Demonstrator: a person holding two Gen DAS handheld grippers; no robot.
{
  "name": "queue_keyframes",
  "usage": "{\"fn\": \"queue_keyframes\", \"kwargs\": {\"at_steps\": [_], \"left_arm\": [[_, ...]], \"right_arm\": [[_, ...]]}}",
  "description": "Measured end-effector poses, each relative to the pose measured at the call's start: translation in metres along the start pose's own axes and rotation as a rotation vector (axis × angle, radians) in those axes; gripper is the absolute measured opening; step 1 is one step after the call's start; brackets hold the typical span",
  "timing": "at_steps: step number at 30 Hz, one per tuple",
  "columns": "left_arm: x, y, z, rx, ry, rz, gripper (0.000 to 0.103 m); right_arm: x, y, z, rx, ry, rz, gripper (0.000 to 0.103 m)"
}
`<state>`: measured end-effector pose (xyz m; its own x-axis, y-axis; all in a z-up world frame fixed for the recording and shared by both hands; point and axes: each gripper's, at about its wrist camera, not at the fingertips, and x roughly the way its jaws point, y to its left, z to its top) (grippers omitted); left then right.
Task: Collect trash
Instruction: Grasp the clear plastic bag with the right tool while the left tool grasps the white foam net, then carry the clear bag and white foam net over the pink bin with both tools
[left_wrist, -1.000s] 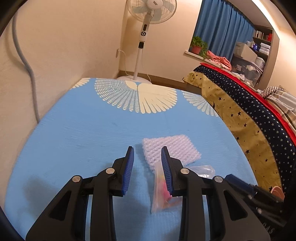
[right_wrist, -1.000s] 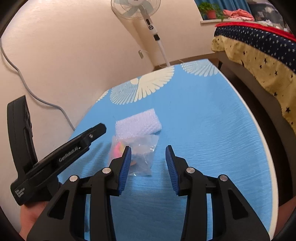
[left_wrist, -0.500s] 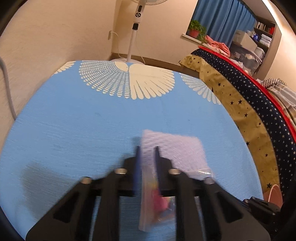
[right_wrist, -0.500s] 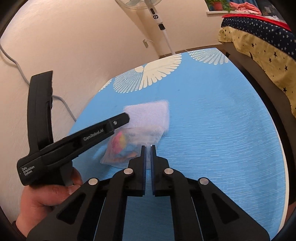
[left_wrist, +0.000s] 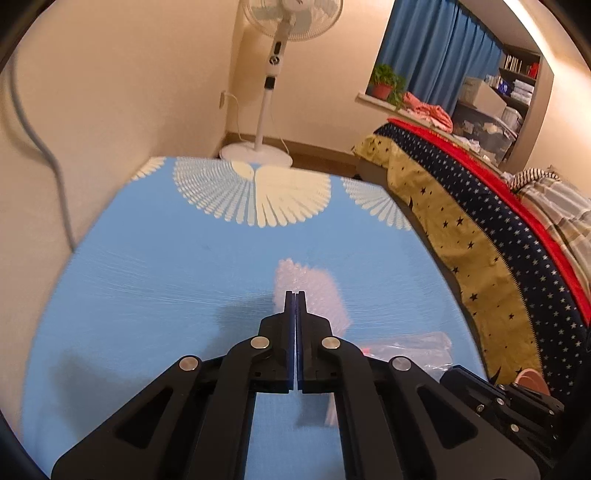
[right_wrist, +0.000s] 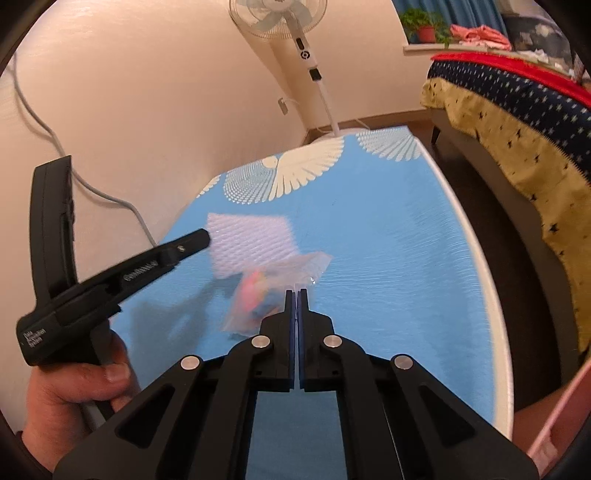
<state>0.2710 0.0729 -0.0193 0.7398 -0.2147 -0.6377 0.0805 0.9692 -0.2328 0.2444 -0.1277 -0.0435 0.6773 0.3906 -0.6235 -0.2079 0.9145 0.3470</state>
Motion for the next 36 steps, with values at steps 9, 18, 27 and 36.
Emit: {"fn": "queue_keyframes", "kwargs": {"at_steps": [9, 18, 27, 36], "left_arm": [[-0.069, -0.031, -0.007, 0.072, -0.062, 0.022, 0.000], [-0.125, -0.066, -0.036, 0.114, -0.089, -0.006, 0.000], [-0.156, -0.094, -0.066, 0.126, -0.102, -0.045, 0.000], [-0.167, -0.130, -0.092, 0.182, -0.108, -0.099, 0.000]], "right_arm": [[-0.073, 0.003, -0.007, -0.053, -0.071, -0.059, 0.001], [-0.144, -0.007, -0.016, -0.061, -0.135, -0.129, 0.001], [-0.198, -0.018, -0.027, -0.092, -0.184, -0.205, 0.001], [-0.242, -0.036, -0.039, -0.075, -0.227, -0.270, 0.001]]}}
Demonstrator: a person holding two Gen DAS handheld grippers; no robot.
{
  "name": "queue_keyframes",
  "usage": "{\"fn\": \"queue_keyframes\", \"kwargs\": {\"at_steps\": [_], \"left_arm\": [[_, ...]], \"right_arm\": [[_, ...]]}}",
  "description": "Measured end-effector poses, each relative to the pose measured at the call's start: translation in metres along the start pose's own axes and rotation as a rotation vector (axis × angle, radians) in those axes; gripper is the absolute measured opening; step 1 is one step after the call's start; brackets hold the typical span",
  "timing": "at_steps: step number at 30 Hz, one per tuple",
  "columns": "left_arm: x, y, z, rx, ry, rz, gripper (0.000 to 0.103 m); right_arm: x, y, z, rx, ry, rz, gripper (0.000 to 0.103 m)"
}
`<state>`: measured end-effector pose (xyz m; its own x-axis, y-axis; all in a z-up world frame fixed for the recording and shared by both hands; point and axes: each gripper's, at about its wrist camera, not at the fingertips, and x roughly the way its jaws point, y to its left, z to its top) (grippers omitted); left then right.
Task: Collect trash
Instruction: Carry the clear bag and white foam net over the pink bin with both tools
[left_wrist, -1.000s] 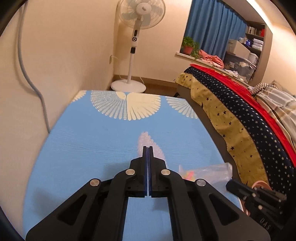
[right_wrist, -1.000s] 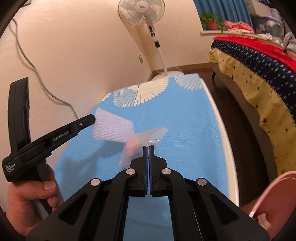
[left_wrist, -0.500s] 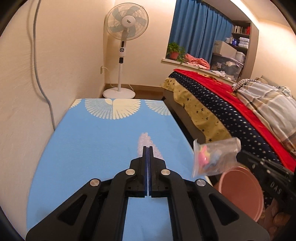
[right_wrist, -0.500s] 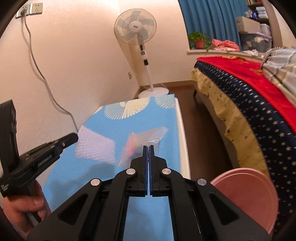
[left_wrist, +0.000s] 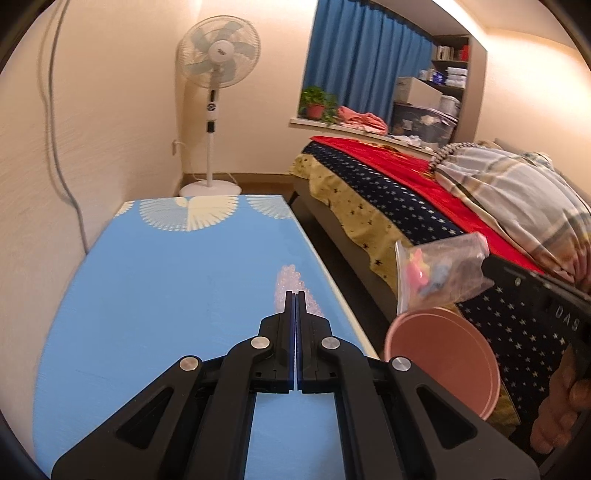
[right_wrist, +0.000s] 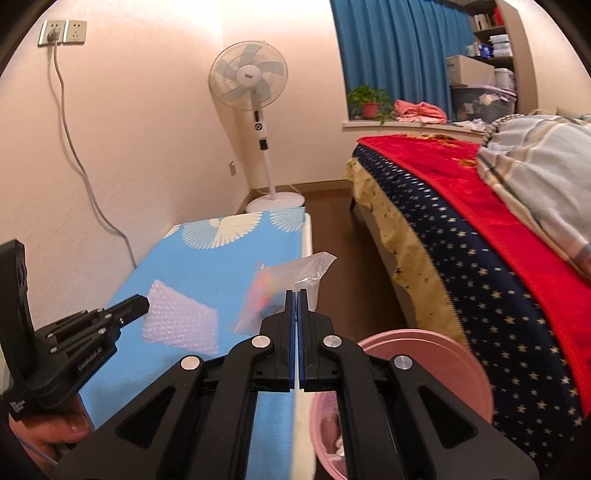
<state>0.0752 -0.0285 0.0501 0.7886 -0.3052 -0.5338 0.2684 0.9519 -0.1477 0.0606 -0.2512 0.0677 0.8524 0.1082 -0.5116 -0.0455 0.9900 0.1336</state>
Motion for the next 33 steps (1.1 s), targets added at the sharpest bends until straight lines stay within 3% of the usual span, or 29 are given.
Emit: {"fn": "queue_keyframes", "kwargs": {"at_steps": [10, 33], "left_arm": [[0.003, -0.047, -0.018, 0.062, 0.000, -0.088, 0.000], [0.037, -0.120, -0.024, 0.124, 0.036, -0.216, 0.000]], "right_arm": [[-0.027, -0.045, -0.014, 0.053, -0.015, -0.118, 0.001], [-0.048, -0.092, -0.018, 0.093, -0.014, -0.295, 0.001]]}}
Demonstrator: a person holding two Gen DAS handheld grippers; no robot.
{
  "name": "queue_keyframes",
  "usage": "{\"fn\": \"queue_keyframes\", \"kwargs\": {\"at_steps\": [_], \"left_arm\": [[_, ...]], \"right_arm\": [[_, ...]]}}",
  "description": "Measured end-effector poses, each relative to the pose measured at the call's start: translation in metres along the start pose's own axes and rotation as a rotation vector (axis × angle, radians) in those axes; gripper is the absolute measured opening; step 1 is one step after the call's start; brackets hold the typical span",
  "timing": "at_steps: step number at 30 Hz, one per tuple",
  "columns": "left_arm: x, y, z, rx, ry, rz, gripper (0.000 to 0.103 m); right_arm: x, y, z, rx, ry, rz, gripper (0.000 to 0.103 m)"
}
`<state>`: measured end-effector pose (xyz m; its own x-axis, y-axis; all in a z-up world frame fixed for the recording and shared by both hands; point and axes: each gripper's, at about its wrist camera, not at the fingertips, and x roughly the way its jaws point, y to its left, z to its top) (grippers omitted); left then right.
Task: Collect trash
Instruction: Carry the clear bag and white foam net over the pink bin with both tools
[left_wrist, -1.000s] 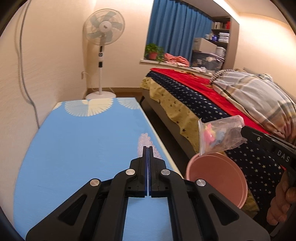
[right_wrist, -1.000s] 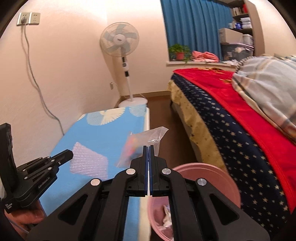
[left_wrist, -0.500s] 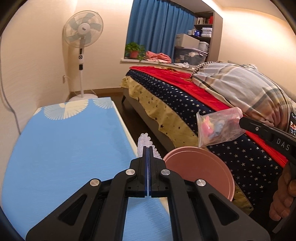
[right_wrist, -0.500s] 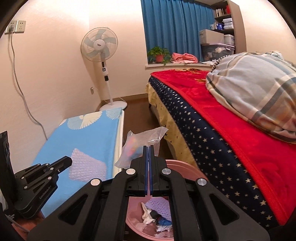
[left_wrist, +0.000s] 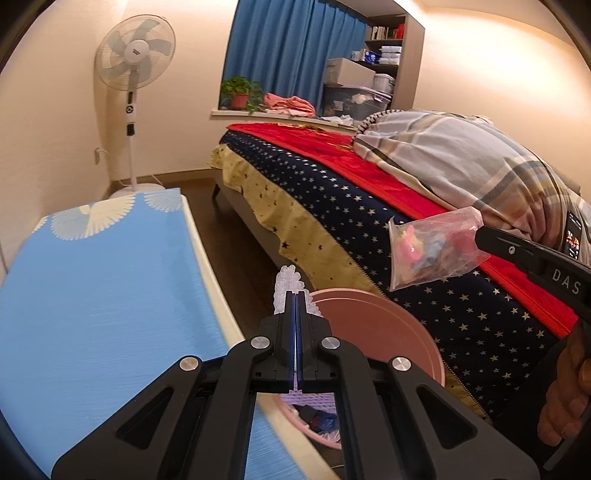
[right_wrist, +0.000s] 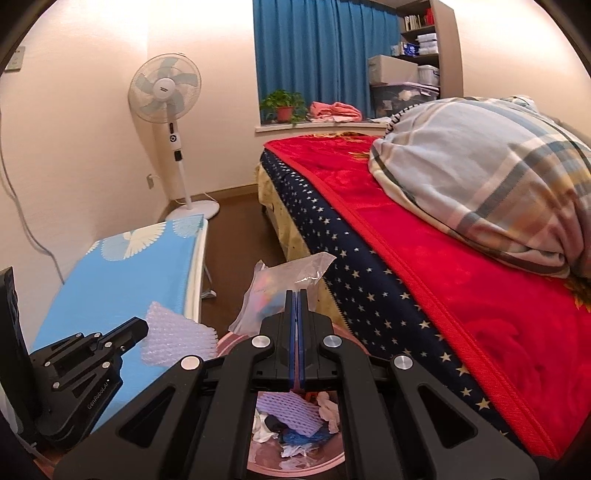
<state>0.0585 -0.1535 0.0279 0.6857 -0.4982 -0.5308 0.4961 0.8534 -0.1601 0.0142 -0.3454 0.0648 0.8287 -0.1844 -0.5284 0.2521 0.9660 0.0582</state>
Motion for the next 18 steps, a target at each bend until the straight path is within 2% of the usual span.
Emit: {"fn": "queue_keyframes", "kwargs": {"at_steps": [18], "left_arm": [[0.019, -0.021, -0.002, 0.031, 0.028, -0.038, 0.000]], "right_arm": [[0.007, -0.006, -0.003, 0.016, 0.024, -0.046, 0.001]]}}
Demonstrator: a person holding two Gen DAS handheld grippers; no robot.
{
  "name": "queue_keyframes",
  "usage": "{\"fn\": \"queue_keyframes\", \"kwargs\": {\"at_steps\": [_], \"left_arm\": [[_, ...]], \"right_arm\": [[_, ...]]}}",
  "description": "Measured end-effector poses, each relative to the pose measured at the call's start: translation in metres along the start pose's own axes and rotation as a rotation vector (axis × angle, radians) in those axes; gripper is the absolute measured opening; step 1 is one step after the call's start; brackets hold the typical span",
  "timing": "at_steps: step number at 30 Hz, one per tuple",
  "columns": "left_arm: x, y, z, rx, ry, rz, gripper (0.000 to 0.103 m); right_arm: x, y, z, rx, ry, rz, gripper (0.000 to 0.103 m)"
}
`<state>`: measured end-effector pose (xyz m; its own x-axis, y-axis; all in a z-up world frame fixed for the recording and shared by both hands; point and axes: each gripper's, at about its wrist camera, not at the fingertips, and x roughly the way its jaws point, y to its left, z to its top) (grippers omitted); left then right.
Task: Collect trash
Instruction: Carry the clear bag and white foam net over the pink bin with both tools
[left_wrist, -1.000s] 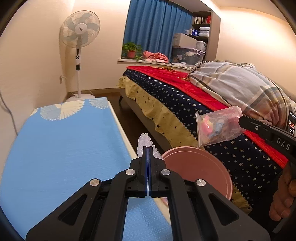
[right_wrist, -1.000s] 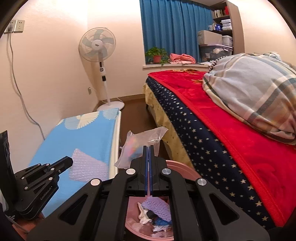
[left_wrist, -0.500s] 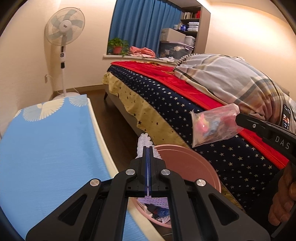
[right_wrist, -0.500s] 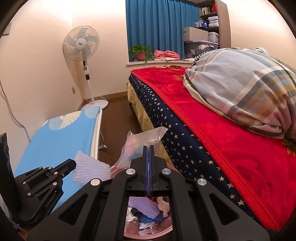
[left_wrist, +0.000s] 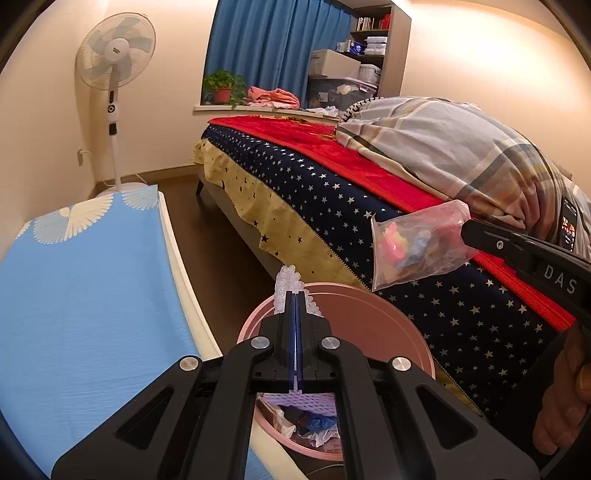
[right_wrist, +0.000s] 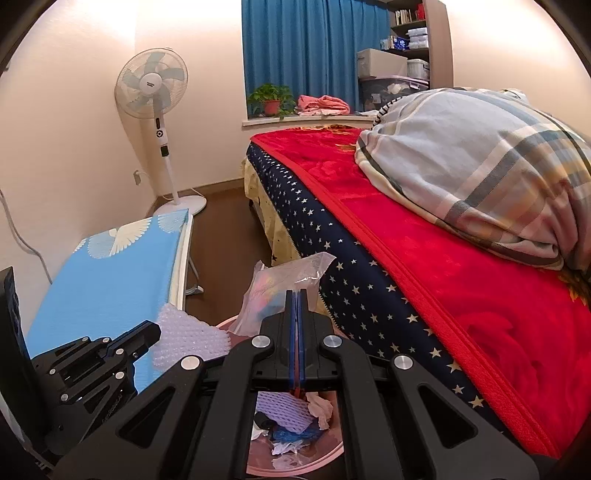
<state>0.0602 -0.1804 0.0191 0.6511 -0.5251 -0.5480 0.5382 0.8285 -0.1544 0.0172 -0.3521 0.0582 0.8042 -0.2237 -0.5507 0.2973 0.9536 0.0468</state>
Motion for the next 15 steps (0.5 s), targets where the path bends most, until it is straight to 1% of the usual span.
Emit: {"fn": "queue_keyframes", "kwargs": {"at_steps": [15], "left_arm": [[0.0099, -0.0023, -0.0051, 0.009, 0.034, -0.019, 0.000]], "right_arm": [[0.0086, -0.0014, -0.0046, -0.007, 0.036, -0.029, 0.002]]}}
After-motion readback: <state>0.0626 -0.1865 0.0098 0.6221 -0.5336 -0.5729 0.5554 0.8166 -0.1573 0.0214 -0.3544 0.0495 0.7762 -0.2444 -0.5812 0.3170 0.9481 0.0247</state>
